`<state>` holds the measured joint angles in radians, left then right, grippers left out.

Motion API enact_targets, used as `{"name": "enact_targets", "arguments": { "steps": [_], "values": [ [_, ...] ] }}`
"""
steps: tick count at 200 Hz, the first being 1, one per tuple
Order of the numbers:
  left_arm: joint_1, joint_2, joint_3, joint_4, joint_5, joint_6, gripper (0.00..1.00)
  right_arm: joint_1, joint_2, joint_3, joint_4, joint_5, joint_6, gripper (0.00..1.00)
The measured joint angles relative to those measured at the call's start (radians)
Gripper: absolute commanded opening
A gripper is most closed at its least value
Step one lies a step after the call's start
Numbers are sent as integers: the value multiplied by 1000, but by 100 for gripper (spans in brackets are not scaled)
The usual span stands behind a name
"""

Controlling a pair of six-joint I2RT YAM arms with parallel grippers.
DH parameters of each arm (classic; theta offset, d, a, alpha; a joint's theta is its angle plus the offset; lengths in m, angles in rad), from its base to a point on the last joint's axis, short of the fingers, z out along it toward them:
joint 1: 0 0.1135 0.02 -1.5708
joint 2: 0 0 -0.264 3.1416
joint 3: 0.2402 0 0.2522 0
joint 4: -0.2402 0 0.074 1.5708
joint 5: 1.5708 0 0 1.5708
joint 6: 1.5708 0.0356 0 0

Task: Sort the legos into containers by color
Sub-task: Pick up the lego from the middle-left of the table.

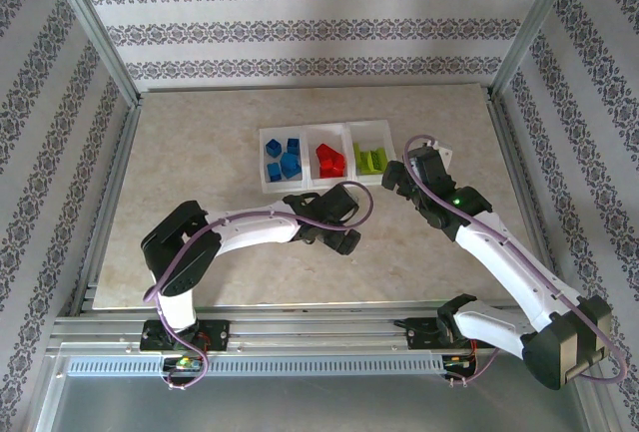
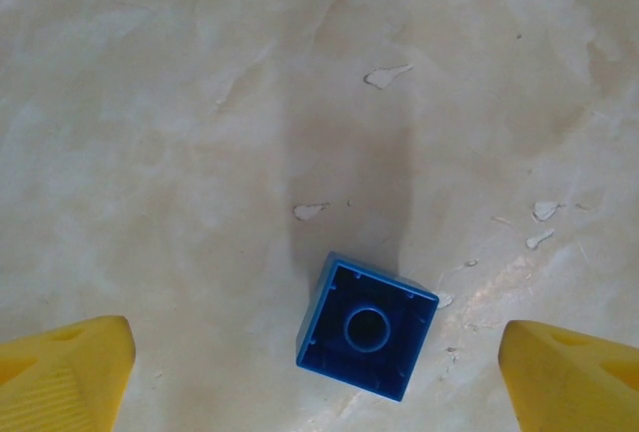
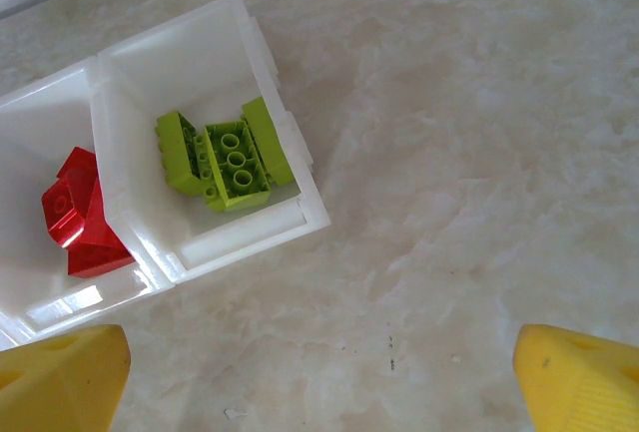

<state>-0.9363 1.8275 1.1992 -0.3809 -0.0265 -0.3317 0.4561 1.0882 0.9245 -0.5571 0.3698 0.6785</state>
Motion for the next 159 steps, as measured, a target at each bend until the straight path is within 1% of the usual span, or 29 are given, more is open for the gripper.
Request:
{"name": "enact_targets", "arguments": {
  "steps": [55, 67, 113, 159],
  "values": [
    [-1, 31, 6, 0, 10, 1, 86, 0, 0, -4, 0, 0, 0, 98],
    [-1, 39, 9, 0, 16, 3, 83, 0, 0, -5, -1, 0, 0, 98],
    [-1, 97, 36, -2, 20, 8, 62, -1, -1, -6, -1, 0, 0, 98],
    [-5, 109, 36, -9, 16, -1, 48, -2, -1, -6, -1, 0, 0, 98]
  ]
}}
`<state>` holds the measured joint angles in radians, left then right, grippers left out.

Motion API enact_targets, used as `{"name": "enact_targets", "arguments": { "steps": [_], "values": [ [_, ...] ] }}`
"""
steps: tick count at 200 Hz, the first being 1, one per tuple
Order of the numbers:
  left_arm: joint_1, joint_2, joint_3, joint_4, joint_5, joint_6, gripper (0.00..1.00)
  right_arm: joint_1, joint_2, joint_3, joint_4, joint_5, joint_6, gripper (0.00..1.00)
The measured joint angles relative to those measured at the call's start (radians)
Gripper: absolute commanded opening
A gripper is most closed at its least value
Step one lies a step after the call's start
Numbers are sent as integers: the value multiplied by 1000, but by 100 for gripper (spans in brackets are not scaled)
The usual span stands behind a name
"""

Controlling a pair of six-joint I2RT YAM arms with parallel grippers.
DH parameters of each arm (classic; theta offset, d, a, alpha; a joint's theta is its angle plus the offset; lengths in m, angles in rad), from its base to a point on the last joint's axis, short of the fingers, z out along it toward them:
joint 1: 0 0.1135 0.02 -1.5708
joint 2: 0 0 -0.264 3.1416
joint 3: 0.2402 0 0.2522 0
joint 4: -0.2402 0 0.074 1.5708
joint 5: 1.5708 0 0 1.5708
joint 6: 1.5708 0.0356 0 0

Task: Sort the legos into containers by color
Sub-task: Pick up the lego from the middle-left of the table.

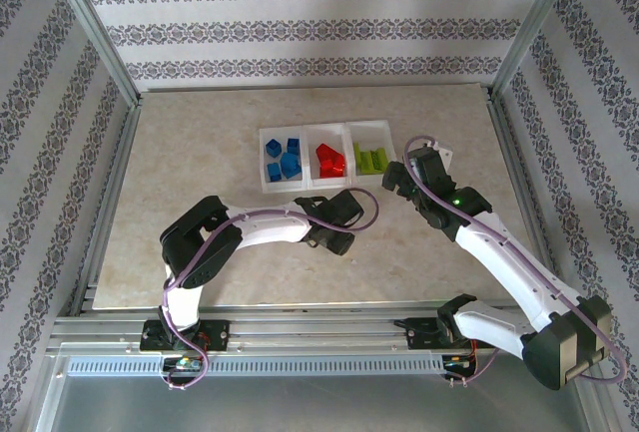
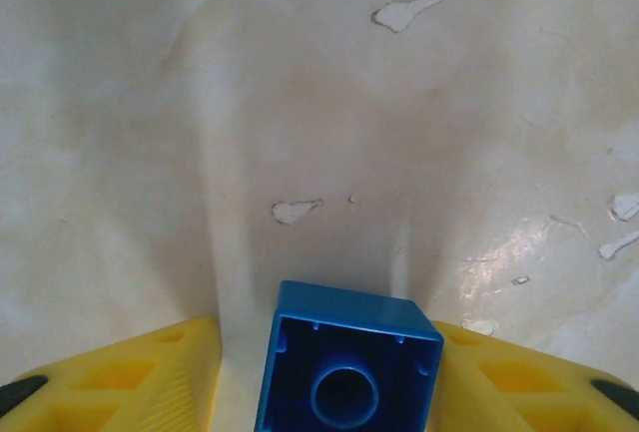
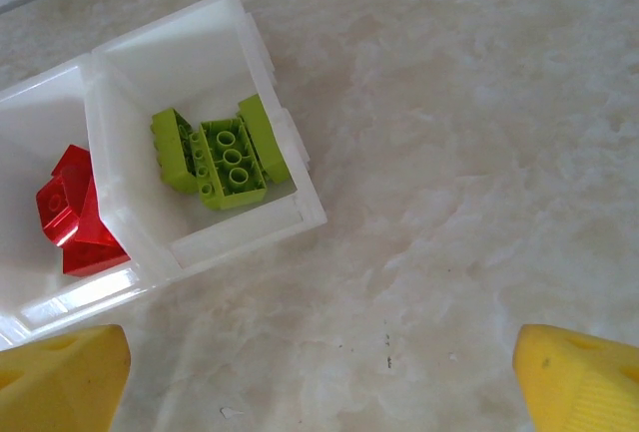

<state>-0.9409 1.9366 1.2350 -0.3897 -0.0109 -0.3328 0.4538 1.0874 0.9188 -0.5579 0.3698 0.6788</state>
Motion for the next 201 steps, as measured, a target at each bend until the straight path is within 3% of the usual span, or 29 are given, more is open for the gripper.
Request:
{"name": "enact_targets", "arguments": {
  "steps": [57, 135, 160, 201],
  "values": [
    [-1, 0, 0, -2, -17, -21, 28, 0, 9, 0, 0, 0, 0, 98],
    [15, -54, -14, -32, -126, -39, 22, 0, 8, 0, 0, 0, 0, 98],
    [69, -117, -25, -44, -158, -39, 22, 0, 8, 0, 0, 0, 0, 99],
    [230, -182, -24, -48, -195, -34, 22, 0, 8, 0, 1, 0, 4, 98]
  ]
}}
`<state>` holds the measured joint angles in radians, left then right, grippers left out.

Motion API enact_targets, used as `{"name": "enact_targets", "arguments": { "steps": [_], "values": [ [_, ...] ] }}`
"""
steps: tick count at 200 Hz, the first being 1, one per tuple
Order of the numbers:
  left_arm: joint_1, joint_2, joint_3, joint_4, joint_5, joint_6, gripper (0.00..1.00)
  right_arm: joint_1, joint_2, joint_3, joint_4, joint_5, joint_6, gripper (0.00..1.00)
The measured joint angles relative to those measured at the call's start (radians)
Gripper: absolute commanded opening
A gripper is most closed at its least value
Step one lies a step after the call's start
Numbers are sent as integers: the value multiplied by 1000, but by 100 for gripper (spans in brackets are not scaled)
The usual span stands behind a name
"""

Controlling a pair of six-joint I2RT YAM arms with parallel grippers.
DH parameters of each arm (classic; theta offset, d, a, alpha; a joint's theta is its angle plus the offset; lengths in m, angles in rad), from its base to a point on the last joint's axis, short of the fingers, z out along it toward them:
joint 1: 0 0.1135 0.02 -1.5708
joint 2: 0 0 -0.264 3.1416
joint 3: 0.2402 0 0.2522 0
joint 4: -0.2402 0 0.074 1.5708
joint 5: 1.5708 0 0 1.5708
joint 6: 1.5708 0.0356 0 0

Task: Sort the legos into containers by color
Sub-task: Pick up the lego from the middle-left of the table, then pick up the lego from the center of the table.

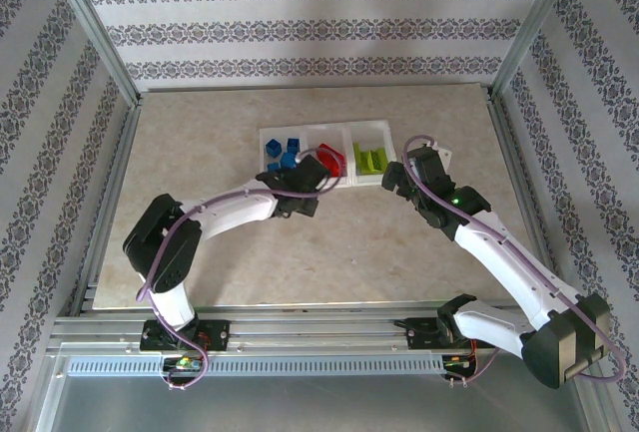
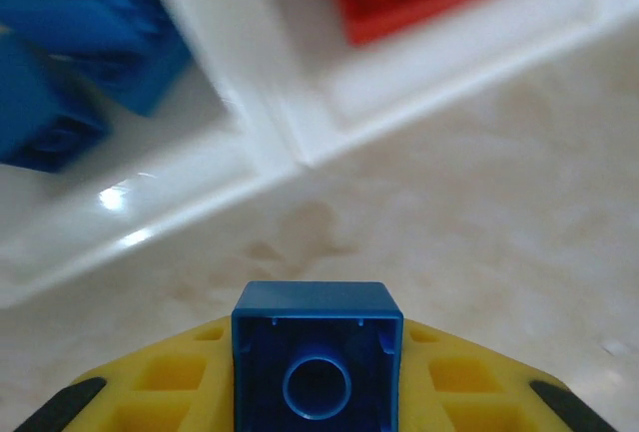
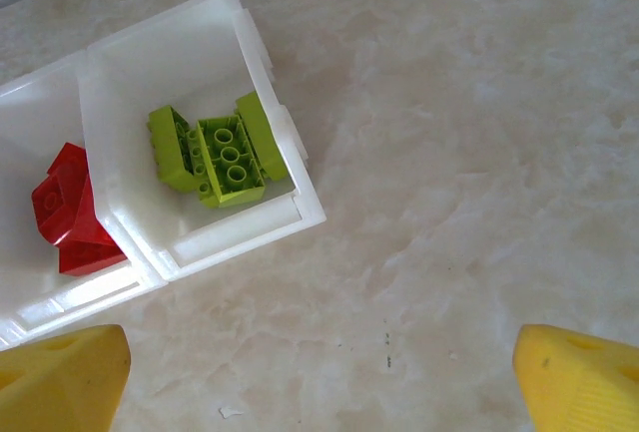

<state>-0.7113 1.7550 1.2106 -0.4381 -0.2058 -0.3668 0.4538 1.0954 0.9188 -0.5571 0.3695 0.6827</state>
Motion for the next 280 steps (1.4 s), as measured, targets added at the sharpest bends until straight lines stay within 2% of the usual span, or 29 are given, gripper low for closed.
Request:
{"name": "enact_targets", "arguments": {
  "steps": [37, 92, 126, 158, 174, 199, 280],
  "values": [
    [134, 0, 51, -10, -10, 29, 22, 0, -16, -12, -2, 0, 0, 98],
    [268, 114, 280, -19, -6, 70, 24, 0, -36, -12, -8, 0, 0, 98],
    [296, 219, 408, -36, 10, 79, 25, 0, -36, -12, -12, 0, 0, 99],
    [310, 301, 497, -63, 20, 80, 30, 0, -37, -12, -15, 0, 0, 98],
    [314, 326, 524, -79, 21, 80, 36, 0, -37, -12, -16, 0, 0, 98],
    [319, 343, 546, -96, 21, 80, 44, 0, -38, -12, -16, 0, 0, 99],
    [321, 320, 521, -109, 21, 79, 53, 0, -40, -12, -16, 0, 0, 98]
  ]
}}
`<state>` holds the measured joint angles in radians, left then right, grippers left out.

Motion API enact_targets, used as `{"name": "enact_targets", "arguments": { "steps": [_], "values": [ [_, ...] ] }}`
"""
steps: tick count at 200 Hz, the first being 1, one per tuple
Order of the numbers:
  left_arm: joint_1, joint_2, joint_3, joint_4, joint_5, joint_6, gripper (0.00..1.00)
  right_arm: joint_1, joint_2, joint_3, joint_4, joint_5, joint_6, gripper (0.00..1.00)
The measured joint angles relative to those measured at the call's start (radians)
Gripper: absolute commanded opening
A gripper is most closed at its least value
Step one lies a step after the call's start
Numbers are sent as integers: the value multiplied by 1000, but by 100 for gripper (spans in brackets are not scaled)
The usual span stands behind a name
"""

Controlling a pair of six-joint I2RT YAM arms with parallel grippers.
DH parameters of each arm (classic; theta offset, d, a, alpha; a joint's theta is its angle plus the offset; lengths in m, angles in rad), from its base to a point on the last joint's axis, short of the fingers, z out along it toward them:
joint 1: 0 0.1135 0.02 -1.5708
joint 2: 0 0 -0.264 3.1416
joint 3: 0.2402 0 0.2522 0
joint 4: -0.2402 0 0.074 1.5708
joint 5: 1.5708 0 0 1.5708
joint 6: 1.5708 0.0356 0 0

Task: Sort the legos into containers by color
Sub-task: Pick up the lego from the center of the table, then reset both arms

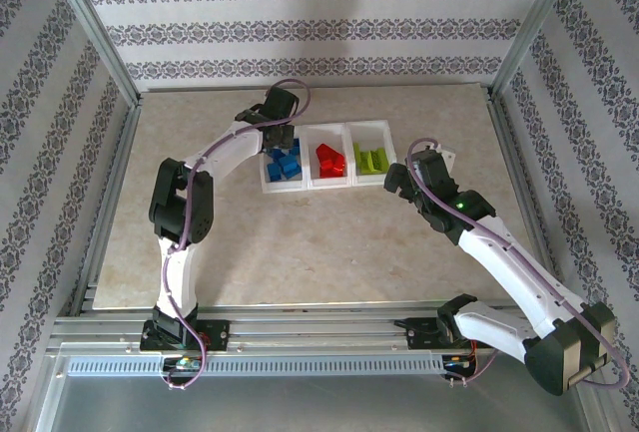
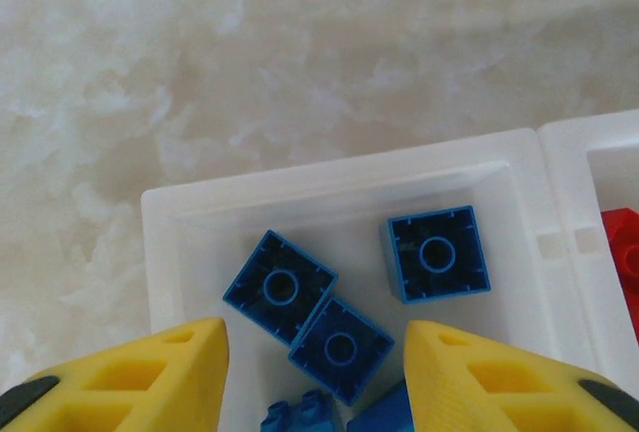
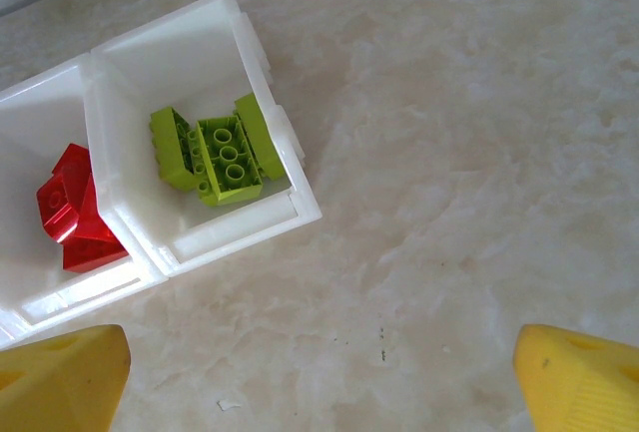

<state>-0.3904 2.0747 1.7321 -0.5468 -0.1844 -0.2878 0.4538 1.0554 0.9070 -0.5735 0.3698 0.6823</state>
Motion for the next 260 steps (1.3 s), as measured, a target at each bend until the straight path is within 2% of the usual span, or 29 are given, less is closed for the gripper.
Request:
{"name": "enact_targets", "arguments": {
  "steps": [51, 64, 83, 108, 197, 229, 260],
  "values": [
    [0, -207, -159, 24, -3, -7, 68, 0, -16, 0, -2, 0, 0, 99],
    [0, -278, -220, 51, -6, -11, 78, 0, -29, -4, -2, 2, 0, 98],
    [0, -380, -322, 93, -14, -18, 100, 0, -48, -16, -2, 11, 0, 98],
    [15, -514, -483, 149, -24, -34, 100, -4, -63, -34, -1, 26, -4, 98],
    [169, -1051, -1046, 356, -153, -39, 100, -100, -100, -110, 35, 114, -35, 98],
    [254, -1117, -1149, 418, -161, -24, 100, -158, -93, -137, 80, 143, -73, 98],
    [304, -1118, -1228, 513, -161, 17, 100, -210, -74, -195, 214, 161, -156, 98]
  ]
}}
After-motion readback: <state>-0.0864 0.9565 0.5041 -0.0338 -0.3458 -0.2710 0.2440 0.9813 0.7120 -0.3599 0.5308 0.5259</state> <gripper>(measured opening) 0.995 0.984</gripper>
